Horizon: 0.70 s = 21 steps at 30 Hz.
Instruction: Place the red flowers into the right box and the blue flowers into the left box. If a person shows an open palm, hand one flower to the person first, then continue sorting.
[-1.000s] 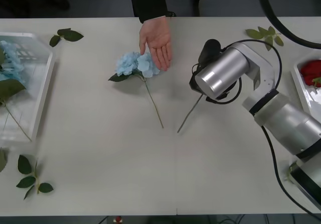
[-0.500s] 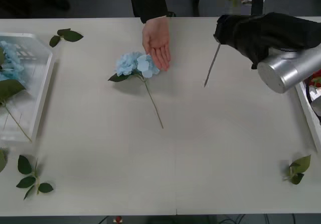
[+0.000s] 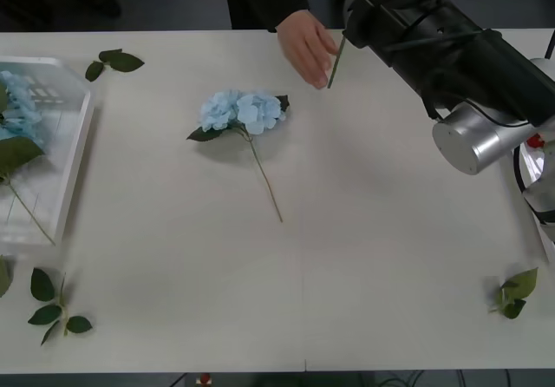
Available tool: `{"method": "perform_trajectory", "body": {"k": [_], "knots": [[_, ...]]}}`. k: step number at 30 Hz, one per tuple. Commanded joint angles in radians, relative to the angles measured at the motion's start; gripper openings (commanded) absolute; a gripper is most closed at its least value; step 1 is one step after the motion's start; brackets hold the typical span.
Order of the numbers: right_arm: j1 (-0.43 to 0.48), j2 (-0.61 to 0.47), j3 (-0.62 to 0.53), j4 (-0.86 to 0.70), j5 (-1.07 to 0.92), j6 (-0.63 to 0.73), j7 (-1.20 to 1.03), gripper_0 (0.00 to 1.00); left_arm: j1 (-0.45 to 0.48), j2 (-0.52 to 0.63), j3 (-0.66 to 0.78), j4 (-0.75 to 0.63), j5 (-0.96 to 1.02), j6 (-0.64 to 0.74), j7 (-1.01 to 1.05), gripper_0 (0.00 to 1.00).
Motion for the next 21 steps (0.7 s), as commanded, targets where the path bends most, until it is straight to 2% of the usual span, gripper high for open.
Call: {"method": "perform_trajectory", "body": {"k": [1, 16, 18, 19, 20, 21], "knots": [[-0.052, 0.006, -0.005, -0.023, 0.017, -0.041, 0.078, 0.0, -0.016, 0.026, 0.017, -0.021, -0.007, 0.001, -0.003, 1.0], [-0.05, 0.012, -0.005, -0.035, 0.008, -0.064, 0.088, 0.0, -0.016, 0.026, 0.017, -0.021, -0.011, 0.001, -0.003, 1.0], [-0.05, 0.012, -0.005, -0.035, 0.008, -0.064, 0.088, 0.25, -0.016, 0.026, 0.017, -0.021, -0.011, 0.001, -0.005, 1.0], [-0.05, 0.012, -0.005, -0.035, 0.008, -0.064, 0.088, 0.49, -0.016, 0.026, 0.017, -0.021, -0.011, 0.001, -0.003, 1.0], [-0.05, 0.012, -0.005, -0.035, 0.008, -0.064, 0.088, 0.82, -0.016, 0.026, 0.017, -0.021, -0.013, 0.001, -0.005, 1.0], [-0.05, 0.012, -0.005, -0.035, 0.008, -0.064, 0.088, 0.89, -0.016, 0.026, 0.017, -0.021, -0.014, 0.001, -0.003, 1.0]]}}
